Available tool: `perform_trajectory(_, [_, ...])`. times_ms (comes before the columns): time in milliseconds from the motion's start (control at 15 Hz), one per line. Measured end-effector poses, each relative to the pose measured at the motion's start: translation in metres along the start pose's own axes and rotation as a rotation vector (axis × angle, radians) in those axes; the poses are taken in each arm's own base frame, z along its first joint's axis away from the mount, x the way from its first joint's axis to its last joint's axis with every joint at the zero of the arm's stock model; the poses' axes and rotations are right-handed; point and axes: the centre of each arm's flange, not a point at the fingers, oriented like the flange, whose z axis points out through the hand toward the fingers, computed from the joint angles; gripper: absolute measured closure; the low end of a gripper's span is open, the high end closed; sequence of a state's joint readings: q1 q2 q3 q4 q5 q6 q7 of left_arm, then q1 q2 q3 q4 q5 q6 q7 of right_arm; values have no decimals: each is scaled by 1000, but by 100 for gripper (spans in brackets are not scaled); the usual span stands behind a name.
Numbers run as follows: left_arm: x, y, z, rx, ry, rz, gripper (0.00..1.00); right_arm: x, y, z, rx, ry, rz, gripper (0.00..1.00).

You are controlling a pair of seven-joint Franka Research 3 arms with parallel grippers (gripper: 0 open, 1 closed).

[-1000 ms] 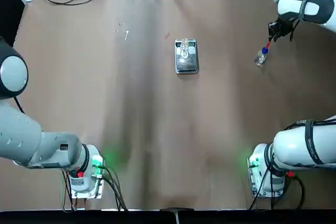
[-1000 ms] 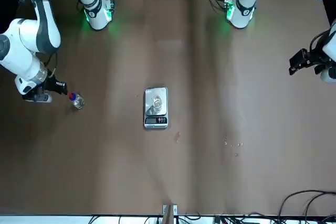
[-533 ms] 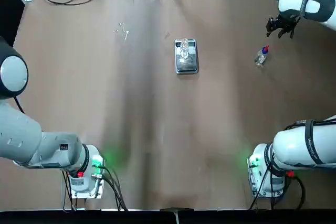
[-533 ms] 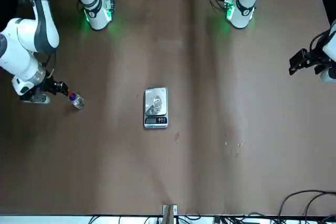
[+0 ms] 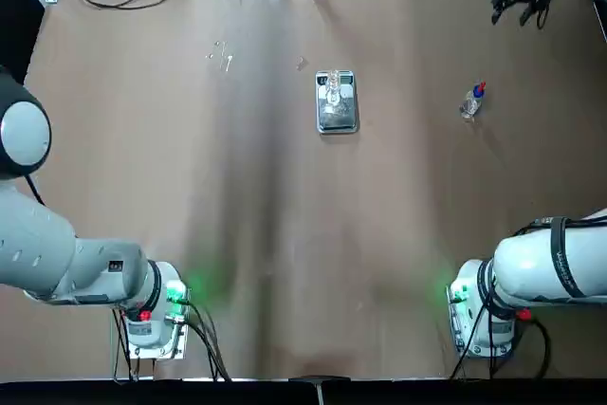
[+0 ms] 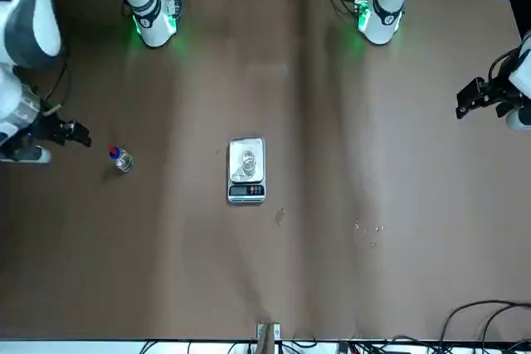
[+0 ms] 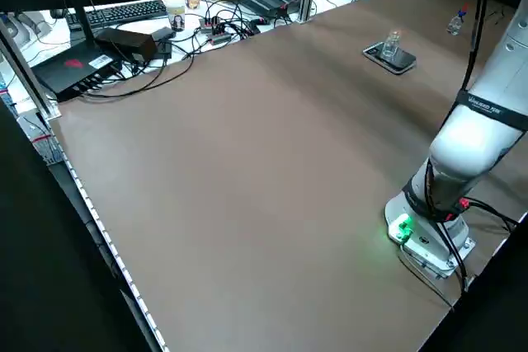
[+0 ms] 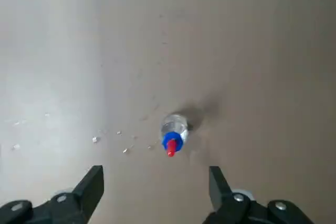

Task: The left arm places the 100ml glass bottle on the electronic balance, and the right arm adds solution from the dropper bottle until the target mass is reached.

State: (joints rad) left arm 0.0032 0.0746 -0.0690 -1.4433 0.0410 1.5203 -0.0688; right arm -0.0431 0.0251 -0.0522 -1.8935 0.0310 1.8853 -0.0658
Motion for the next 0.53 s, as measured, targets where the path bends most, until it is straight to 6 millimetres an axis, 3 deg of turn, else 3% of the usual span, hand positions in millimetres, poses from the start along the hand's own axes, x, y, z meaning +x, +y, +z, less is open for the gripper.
perform_trajectory(133, [0, 1, 0, 0, 0, -16, 0, 3, -17, -31, 10, 13, -23, 2])
perform_trajectory(333, [0, 1, 0, 0, 0, -23, 0, 1, -39, -65, 13, 5, -45, 0])
perform_trajectory(533, [0, 0, 0, 0, 0, -26, 0, -7, -47, -100, 14, -14, -59, 0])
